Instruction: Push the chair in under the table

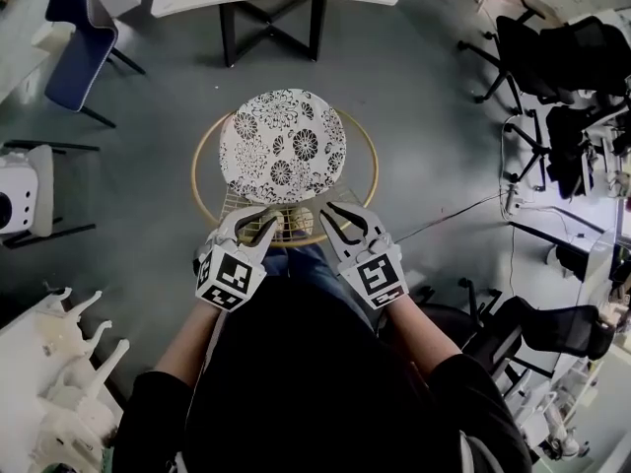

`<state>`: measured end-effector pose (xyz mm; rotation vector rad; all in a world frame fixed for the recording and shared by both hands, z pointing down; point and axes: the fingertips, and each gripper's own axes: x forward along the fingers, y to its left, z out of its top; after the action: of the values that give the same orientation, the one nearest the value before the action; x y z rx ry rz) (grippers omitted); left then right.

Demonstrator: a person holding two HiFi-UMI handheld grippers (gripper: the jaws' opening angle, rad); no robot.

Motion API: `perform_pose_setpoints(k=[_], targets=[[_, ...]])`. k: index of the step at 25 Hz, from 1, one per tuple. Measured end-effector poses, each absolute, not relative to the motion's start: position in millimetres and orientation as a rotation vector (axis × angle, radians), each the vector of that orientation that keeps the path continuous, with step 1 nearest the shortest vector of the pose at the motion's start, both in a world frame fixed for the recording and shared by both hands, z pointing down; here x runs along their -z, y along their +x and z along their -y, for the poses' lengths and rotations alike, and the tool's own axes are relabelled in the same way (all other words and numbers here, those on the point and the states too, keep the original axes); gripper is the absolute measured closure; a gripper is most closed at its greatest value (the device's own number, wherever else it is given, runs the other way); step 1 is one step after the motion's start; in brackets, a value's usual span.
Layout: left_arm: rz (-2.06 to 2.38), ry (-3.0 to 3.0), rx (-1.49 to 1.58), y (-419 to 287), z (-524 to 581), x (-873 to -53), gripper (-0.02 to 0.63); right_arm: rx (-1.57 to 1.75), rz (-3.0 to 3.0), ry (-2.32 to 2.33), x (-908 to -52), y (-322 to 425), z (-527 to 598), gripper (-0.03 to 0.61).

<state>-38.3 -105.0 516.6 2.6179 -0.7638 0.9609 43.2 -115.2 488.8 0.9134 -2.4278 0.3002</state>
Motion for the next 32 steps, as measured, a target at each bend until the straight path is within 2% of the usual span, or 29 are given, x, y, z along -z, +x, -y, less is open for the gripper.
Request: perform_pose_setpoints(k=[6, 12, 15, 21, 32], targets=[[0.515, 2.593, -1.113, -40, 79, -551, 0.458, -0.263, 2.360, 0.721, -521, 37, 96, 0.555], [0.265, 2.611, -1.373, -46, 52, -581, 0.433, -0.145, 2.282, 0.407, -555, 31, 63, 0.549], [0.201, 2.595, -1.404, -47, 44, -590, 0.425, -0.121, 2.244, 0.310, -569, 29, 52, 0.486], [0.120, 2.550, -1.442, -49, 32, -605, 0.400, -0.123, 2.175, 0.217, -590, 37, 41, 0.448], [-0.019, 2.593, -1.756, -62, 24, -636, 0.394, 0.085, 2.014, -0.008, -624, 52, 23, 0.423]])
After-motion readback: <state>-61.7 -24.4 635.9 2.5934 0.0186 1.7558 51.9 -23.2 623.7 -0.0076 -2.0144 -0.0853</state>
